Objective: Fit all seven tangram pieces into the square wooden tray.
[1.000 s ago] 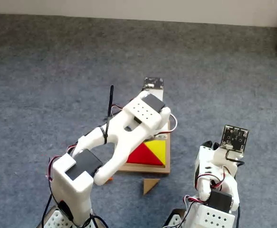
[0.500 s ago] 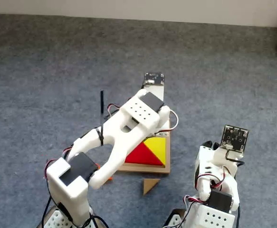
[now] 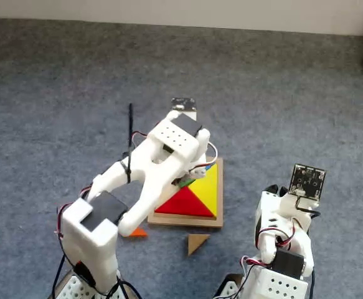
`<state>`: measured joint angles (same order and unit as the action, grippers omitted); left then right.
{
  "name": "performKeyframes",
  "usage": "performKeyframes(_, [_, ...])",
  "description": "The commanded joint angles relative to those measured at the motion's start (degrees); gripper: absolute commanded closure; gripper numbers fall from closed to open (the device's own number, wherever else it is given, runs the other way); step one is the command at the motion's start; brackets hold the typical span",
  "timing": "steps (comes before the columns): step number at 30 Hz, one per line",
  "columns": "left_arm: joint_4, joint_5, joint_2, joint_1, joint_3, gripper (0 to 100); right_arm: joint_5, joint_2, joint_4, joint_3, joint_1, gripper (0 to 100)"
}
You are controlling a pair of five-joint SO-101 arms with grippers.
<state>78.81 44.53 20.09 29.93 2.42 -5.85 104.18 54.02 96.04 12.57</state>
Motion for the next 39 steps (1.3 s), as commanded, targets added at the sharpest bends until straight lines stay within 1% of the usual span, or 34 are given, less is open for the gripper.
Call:
performKeyframes(1, [-3.16,0.09,0.57,0.31,-0.84,99,0.44,0.4,-0.31,5.93,0.31,94.4])
performKeyframes(8, [-7.3,0.44,0.66,2.24,-0.84,99,0.44,0.4,-0.31,5.93,0.31,94.4])
performKeyframes(14, [-10.2,0.44,0.66,2.07,-0.84,99,0.44,0.4,-0.31,5.93,0.31,94.4])
performKeyframes(29, [-9.76,0.53,0.57,1.89,-7.78,99,0.44,0.4,-0.31,5.93,0.31,94.4])
performKeyframes(39, [-10.2,0.53,1.1,-3.56,-10.77,99,0.35,0.4,-0.31,5.93,0.31,94.4])
